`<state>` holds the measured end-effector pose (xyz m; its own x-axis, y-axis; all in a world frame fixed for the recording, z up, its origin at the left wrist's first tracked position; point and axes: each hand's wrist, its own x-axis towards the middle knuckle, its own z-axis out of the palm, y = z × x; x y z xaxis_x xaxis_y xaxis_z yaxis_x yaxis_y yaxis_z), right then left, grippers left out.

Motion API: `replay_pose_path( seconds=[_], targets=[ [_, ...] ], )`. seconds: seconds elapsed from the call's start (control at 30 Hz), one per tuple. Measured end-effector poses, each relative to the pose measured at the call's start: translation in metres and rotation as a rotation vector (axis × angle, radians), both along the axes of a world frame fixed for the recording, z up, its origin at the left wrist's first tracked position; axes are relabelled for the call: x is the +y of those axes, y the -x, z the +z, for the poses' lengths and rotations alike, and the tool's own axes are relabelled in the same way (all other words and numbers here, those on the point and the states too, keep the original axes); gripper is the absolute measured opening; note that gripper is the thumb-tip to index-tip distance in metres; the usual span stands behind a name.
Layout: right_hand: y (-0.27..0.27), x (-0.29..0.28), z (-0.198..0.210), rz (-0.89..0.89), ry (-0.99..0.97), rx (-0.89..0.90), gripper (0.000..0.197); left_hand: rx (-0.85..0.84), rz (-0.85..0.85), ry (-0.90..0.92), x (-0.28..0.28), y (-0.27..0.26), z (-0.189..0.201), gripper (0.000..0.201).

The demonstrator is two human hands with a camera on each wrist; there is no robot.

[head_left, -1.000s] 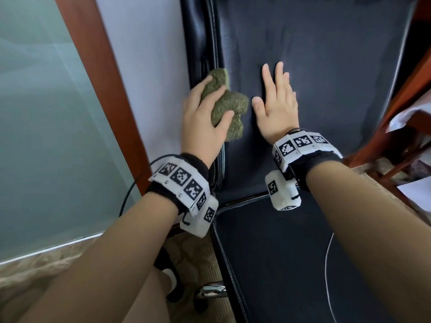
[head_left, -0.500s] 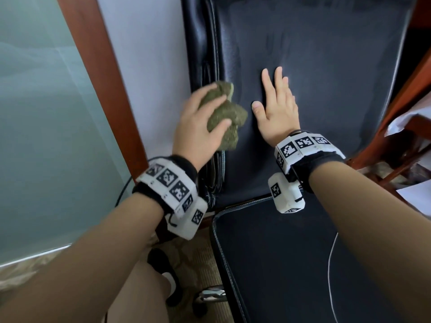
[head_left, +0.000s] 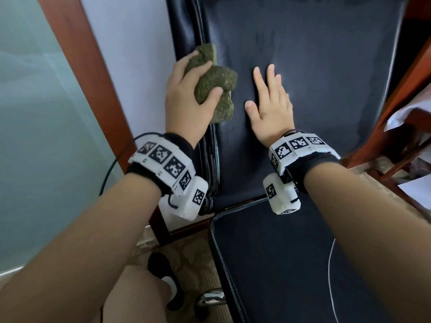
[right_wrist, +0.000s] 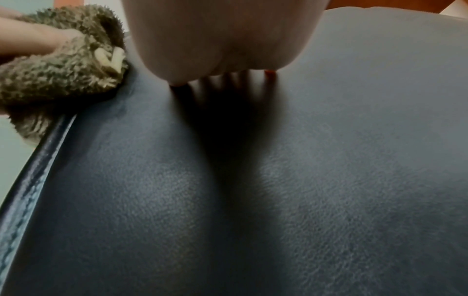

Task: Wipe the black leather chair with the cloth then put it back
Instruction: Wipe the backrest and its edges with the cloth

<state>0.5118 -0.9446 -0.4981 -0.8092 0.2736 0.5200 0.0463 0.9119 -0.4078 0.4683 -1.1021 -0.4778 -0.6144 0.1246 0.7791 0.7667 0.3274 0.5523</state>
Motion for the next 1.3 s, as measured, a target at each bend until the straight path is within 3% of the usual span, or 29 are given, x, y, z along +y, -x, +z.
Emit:
replay_pose_path(
  seconds=[0.3, 0.53, 0.67, 0.83, 0.97, 1.13, 1.3],
  targets=[
    [0.000, 0.003, 0.000, 0.005, -0.014, -0.011, 0.058, 0.043, -0.022, 0.041, -0.008, -0.020, -0.060, 0.038],
    [-0.003, 0.003, 0.003, 0.009, -0.015, -0.031, 0.059, 0.037, -0.035, 0.211, -0.015, -0.041, -0.096, 0.037],
    [-0.005, 0.004, 0.004, 0.014, -0.031, -0.038, 0.060, -0.034, -0.063, 0.239, -0.019, -0.044, -0.081, 0.035],
    [-0.006, 0.003, 0.003, 0.015, -0.029, -0.023, 0.060, -0.077, -0.013, -0.003, -0.019, -0.038, -0.034, 0.037],
    [-0.004, 0.004, 0.003, 0.011, -0.036, -0.020, 0.060, -0.048, 0.006, -0.095, -0.012, -0.019, 0.008, 0.037],
    [-0.005, 0.005, 0.002, 0.007, -0.042, -0.012, 0.059, 0.036, 0.051, -0.060, -0.004, 0.006, 0.041, 0.038],
    [-0.005, 0.004, 0.002, 0.007, -0.043, -0.018, 0.059, -0.019, 0.048, 0.044, -0.002, 0.011, 0.044, 0.039]
  ],
)
